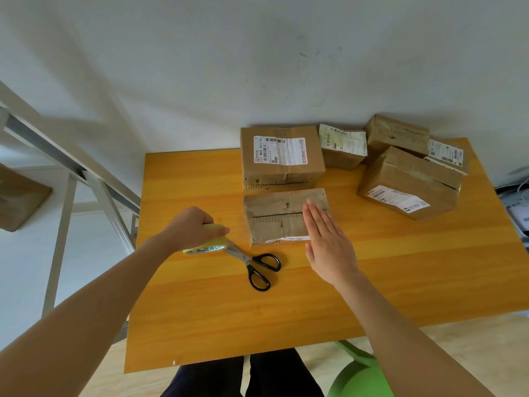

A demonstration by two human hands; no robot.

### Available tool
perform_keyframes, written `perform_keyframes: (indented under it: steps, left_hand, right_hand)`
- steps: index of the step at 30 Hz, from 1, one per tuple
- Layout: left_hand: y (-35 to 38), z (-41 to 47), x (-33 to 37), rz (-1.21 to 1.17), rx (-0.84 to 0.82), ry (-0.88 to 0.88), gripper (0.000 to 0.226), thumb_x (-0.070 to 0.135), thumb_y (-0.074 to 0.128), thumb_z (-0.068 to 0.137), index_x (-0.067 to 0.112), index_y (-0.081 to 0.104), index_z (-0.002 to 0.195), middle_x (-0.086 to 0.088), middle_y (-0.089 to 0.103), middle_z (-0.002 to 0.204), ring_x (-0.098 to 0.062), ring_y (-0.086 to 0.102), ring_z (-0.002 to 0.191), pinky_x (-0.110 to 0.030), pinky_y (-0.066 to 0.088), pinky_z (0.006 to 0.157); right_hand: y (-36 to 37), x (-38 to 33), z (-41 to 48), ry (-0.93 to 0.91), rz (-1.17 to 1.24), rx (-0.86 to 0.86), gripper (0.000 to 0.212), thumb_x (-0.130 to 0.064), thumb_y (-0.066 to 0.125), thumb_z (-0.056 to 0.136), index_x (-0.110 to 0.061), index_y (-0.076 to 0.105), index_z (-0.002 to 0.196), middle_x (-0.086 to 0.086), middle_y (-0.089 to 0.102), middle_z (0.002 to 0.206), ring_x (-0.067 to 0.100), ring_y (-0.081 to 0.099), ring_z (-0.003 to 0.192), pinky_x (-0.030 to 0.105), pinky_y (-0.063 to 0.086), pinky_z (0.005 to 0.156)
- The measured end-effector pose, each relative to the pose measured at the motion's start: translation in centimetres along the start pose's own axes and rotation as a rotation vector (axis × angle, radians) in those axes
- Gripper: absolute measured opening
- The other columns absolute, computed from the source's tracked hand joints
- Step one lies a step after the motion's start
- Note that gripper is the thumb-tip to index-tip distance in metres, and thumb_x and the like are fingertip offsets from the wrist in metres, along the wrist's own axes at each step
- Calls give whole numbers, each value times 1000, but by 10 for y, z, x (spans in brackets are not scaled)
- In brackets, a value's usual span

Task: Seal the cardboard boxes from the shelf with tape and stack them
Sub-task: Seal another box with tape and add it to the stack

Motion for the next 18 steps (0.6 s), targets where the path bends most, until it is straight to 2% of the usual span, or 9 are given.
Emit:
perform_keyframes:
  steps: [2,4,6,10,13,15,17,18]
  left_hand:
    - [1,2,0,36,-6,-21,50,56,68,78,11,56,58,-3,47,52,-16,41,48,-29,29,46]
    - [0,2,0,16,-23,-36,34,55,69,77,21,65,76,-4,64,71,-17,58,64,-30,45,56]
    - [-1,1,1,-33,-43,-30,28,53,69,78,27,65,88,0,66,85,-16,61,79,-31,52,67]
    - [-2,-1,8,-136,-72,20,34,43,70,82,32,62,113,10,60,102,-15,59,95,-36,52,83]
    - [-2,-1,13,-217,-100,43,21,35,69,85,34,68,106,12,62,102,-13,57,98,-32,47,84]
    - [-3,-1,13,-266,-116,52,11,31,70,85,31,73,96,12,67,97,-11,59,95,-26,46,78]
    - [-5,-1,14,-286,-145,62,7,29,71,84,31,74,90,12,69,96,-7,61,92,-22,46,72]
    - [-7,-2,15,-285,-155,69,6,29,71,84,31,74,88,11,70,95,-5,62,92,-22,46,72]
  right_hand:
    - [0,-2,0,30,21,-12,89,-23,50,96,-12,-20,149,5,-22,159,18,-15,148,34,-8,120]
    - [-1,-7,-1,75,53,-13,92,-20,53,94,-11,-22,148,6,-25,158,20,-17,148,33,-10,119]
    - [-4,-13,-5,88,79,20,92,-15,57,92,-9,-14,150,8,-17,160,22,-12,148,34,-6,119]
    - [-5,-35,-18,-35,97,163,94,-6,71,79,-3,12,153,14,10,160,27,10,149,37,7,123]
    - [2,-57,-29,-211,73,273,86,-2,71,76,-3,24,149,15,26,156,25,21,146,36,11,121]
    - [10,-70,-34,-316,67,276,68,-3,70,76,-4,42,138,15,45,147,26,40,137,37,28,117]
    - [17,-80,-35,-333,94,256,46,-6,75,74,-6,61,117,12,62,124,26,61,112,36,51,96]
    - [21,-85,-34,-315,107,227,37,-8,78,74,-7,65,108,9,64,112,25,65,101,34,55,86]
Point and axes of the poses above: each hand's wrist, its own z-axis towards the middle knuckle, its own y-axis out of the palm, x = y × z, the point moved 4 cm from there along z, towards the middle knuckle
